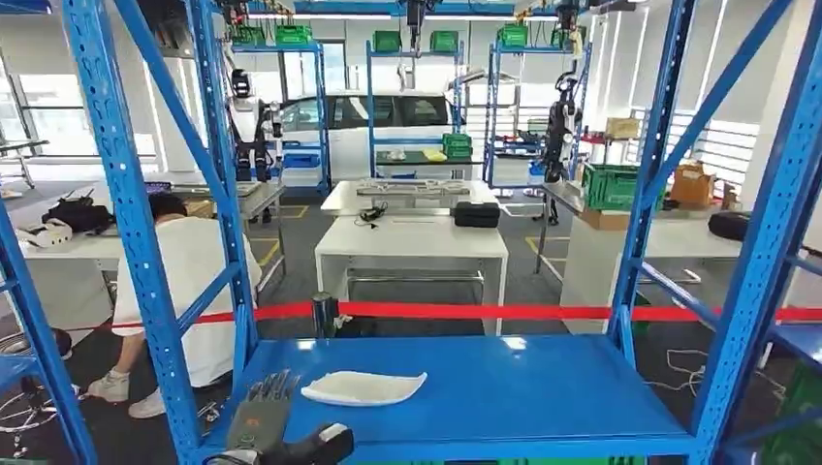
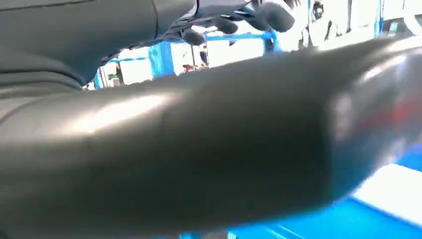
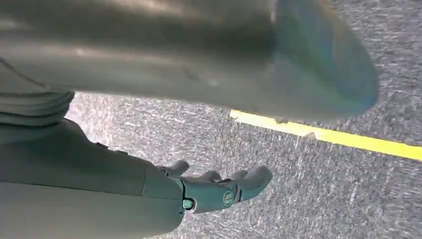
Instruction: Take the parts from the cabinet and place them on the table.
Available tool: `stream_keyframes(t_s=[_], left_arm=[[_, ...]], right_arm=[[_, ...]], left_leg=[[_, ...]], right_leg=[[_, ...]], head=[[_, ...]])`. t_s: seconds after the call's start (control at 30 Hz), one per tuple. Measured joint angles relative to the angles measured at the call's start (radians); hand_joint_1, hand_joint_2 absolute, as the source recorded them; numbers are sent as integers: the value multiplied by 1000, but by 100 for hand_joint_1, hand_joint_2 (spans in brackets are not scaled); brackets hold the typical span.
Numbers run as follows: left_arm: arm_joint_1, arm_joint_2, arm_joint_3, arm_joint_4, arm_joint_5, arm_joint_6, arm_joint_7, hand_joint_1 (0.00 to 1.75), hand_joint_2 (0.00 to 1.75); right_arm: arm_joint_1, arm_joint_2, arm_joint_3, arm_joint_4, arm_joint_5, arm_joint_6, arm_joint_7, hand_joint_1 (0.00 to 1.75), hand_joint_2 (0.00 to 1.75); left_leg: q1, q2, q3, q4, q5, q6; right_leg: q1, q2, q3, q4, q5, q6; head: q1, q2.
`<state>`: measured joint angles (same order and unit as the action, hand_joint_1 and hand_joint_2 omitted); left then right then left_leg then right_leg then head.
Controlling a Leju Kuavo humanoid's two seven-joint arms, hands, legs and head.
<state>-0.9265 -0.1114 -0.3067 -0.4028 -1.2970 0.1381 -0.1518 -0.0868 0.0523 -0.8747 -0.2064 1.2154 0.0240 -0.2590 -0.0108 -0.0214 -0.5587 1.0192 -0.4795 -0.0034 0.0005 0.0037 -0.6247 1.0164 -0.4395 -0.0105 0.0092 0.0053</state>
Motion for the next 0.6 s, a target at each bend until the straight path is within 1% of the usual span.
stream_keyframes(t_s=[0.03,0.07,0.1,0.13,0.17,0.2,0.23,0.27,0.3,0.33,0.37,0.4,0.43,0.47,0.5,0.53,0.57,0.6], left_arm=[[-1,0,0,0,0,0,0,0,0],[-2,1,0,-2,0,0,0,0,0],[-5,1,0,-3,0,0,0,0,0],[-9,1,0,-3,0,0,0,0,0],[-9,2,0,-2,0,0,0,0,0],[-6,2,0,-2,0,0,0,0,0],[-2,2,0,0,0,0,0,0,0],[1,2,0,0,0,0,0,0,0],[1,3,0,0,0,-1,0,0,0],[0,4,0,0,0,0,1,0,0],[-2,5,0,0,0,0,2,0,0],[-3,8,0,0,0,-1,2,0,0],[-5,10,0,2,0,-1,3,0,0],[-6,9,0,1,0,-3,3,0,0],[-2,9,0,0,0,-3,4,0,0],[-2,10,0,1,2,-3,5,0,0],[-3,16,0,0,2,-3,7,0,0],[-4,15,0,-2,3,-3,9,0,0]], right_arm=[[1,0,0,0,0,0,0,0,0],[0,1,0,0,0,0,0,0,0],[-1,1,0,0,0,0,0,0,0],[-2,0,0,0,0,0,0,0,0],[-2,0,0,0,0,0,0,0,0],[-1,0,0,0,0,0,0,0,0],[-1,0,0,0,0,0,0,0,0],[0,1,0,0,0,0,0,0,0],[0,1,0,0,0,0,0,0,0],[0,1,0,0,0,1,0,0,0],[-1,1,0,0,0,1,0,0,0],[0,1,0,0,1,1,0,0,0],[-3,1,0,0,2,2,0,0,0],[-5,1,0,0,3,4,1,0,0],[-5,1,0,0,5,5,1,0,0],[-6,2,0,0,6,7,1,0,0],[-8,2,0,0,6,8,2,0,0],[-6,2,0,0,7,9,3,0,0]], left_leg=[[-1,0,6,-3,0,-6],[-2,3,-3,8,-7,-11],[-1,6,-16,44,-14,-17],[2,9,-47,102,-35,-24],[7,10,-88,174,-68,-28],[11,12,-137,253,-102,-33],[14,13,-171,300,-114,-37],[16,15,-184,303,-100,-41],[17,16,-176,263,-64,-38],[18,16,-147,186,-7,-38],[18,16,-111,94,57,-37],[18,19,-83,9,99,-37],[10,20,-83,2,56,-35],[8,21,-72,-5,56,-23],[8,20,-75,-7,70,-15],[7,19,-75,-4,66,-9],[10,18,-69,-11,68,-2],[15,18,-59,-17,68,3]], right_leg=[[-1,0,7,-1,-2,-5],[-9,0,21,-8,-3,-10],[-11,0,30,-10,-7,-17],[-12,0,36,-10,-12,-23],[-12,0,42,-10,-19,-24],[-12,0,48,-10,-26,-24],[-12,0,55,-9,-32,-23],[-13,1,63,-9,-38,-22],[-14,2,71,-9,-44,-20],[-16,3,83,-9,-51,-17],[-17,4,94,-9,-58,-13],[-18,3,100,-9,-66,-7],[-17,3,103,-8,-69,-2],[-16,2,96,-8,-73,5],[-16,0,97,-9,-77,11],[-17,0,100,-12,-78,16],[-14,0,105,-13,-82,25],[-19,-1,99,3,-91,28]], head=[[-1,0],[1,0],[-3,0],[-4,0],[-6,1],[-5,0],[-5,0],[-6,1],[-6,0],[-6,1],[-7,0],[-7,0],[-6,0],[-9,0],[-4,1],[-3,-1],[-5,0],[-5,0]])
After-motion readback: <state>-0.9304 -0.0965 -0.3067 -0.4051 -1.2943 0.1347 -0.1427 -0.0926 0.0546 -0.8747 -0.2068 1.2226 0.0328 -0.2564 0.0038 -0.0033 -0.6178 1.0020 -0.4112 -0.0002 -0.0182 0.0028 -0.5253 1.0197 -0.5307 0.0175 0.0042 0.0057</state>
